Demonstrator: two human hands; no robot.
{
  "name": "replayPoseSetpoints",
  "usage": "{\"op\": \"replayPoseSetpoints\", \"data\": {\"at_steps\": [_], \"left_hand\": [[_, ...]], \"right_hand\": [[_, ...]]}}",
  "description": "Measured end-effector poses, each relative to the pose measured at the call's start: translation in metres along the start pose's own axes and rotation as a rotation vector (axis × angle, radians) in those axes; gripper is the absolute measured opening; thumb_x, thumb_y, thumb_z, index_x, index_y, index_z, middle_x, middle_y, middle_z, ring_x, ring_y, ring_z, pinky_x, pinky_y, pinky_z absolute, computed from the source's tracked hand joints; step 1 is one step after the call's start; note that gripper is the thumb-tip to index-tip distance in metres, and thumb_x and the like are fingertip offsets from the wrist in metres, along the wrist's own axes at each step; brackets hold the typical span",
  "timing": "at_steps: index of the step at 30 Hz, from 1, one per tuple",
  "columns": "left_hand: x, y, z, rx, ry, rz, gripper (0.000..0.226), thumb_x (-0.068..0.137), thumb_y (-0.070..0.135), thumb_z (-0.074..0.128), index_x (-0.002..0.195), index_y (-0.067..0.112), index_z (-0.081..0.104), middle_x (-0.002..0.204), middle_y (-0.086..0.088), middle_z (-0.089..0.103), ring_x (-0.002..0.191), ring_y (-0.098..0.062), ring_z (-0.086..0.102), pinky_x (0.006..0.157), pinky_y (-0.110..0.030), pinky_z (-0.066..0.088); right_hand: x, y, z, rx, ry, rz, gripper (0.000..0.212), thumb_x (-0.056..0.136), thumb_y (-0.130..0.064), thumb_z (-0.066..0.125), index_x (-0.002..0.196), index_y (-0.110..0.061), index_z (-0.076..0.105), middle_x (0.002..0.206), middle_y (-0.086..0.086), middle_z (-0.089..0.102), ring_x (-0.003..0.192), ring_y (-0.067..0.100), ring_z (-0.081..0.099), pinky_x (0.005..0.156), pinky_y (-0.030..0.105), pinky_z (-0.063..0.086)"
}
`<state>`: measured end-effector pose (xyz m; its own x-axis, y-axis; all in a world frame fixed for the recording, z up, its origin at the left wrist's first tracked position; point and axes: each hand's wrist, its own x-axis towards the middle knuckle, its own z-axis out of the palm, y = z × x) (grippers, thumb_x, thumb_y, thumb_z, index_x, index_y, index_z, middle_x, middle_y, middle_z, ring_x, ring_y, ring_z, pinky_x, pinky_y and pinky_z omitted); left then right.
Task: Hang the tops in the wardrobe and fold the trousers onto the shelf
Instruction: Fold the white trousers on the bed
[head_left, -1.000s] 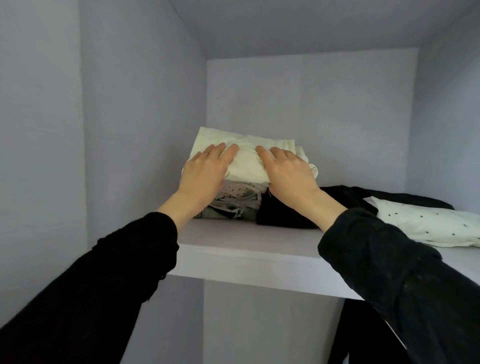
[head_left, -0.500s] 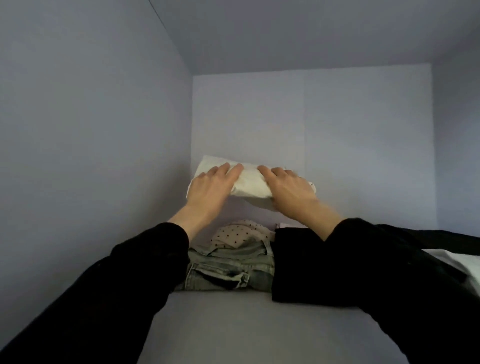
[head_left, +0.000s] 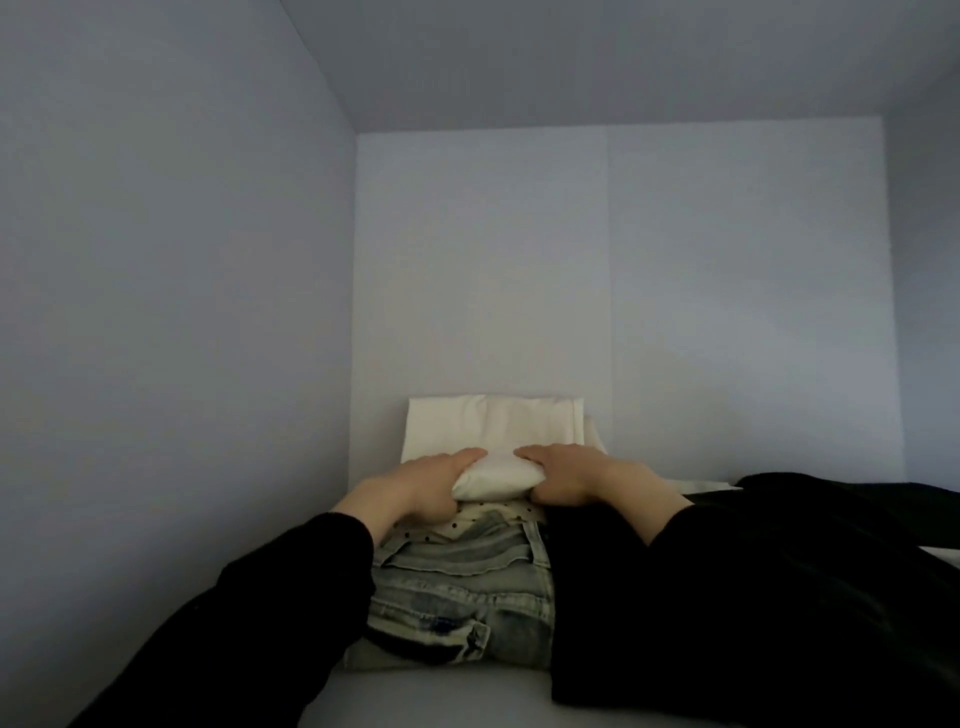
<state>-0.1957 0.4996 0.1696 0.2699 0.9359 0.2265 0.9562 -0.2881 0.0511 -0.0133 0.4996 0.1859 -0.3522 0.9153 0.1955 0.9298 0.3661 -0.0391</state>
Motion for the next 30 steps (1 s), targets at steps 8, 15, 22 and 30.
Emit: {"op": "replayPoseSetpoints", "data": {"at_steps": [8, 15, 22, 30], "left_hand": [[-0.057, 0.018, -0.031, -0.055, -0.010, -0.049, 0.085, 0.089, 0.017, 0.059, 0.150, 0.023, -0.001, 0.159, -0.003, 0.003, 0.145, -0.017, 0.009, 0.117, -0.028, 0.013], [-0.155, 0.072, -0.027, -0.035, 0.313, -0.185, 0.064, 0.094, 0.018, 0.048, 0.150, 0.022, 0.016, 0.154, -0.004, 0.023, 0.138, -0.024, 0.028, 0.112, -0.032, 0.027], [-0.298, 0.109, -0.010, -0.043, 0.485, -0.306, 0.054, 0.094, 0.014, 0.046, 0.144, 0.025, 0.031, 0.147, 0.000, 0.036, 0.136, -0.020, 0.031, 0.110, -0.029, 0.026], [-0.518, 0.150, -0.022, -0.047, 0.627, -0.483, 0.045, 0.094, 0.007, 0.047, 0.137, 0.020, 0.043, 0.139, 0.002, 0.047, 0.128, -0.013, 0.043, 0.102, -0.016, 0.027]], "right_hand": [[-0.047, -0.001, -0.023, -0.003, 0.065, -0.119, 0.072, 0.091, -0.033, 0.052, 0.151, -0.027, 0.012, 0.158, 0.000, 0.016, 0.143, 0.020, 0.020, 0.116, 0.038, 0.019], [-0.138, -0.020, -0.028, -0.081, 0.304, -0.207, 0.054, 0.098, -0.032, 0.038, 0.148, -0.020, 0.021, 0.148, 0.008, 0.034, 0.131, 0.029, 0.039, 0.106, 0.043, 0.033], [-0.230, -0.082, -0.013, 0.005, 0.502, -0.448, 0.038, 0.098, -0.031, 0.037, 0.132, -0.014, 0.040, 0.124, 0.011, 0.056, 0.111, 0.032, 0.053, 0.084, 0.039, 0.040], [-0.338, -0.191, 0.031, 0.532, 0.307, -0.694, 0.043, 0.096, -0.030, 0.044, 0.137, -0.018, 0.042, 0.135, 0.007, 0.053, 0.123, 0.028, 0.049, 0.097, 0.036, 0.040]]}}
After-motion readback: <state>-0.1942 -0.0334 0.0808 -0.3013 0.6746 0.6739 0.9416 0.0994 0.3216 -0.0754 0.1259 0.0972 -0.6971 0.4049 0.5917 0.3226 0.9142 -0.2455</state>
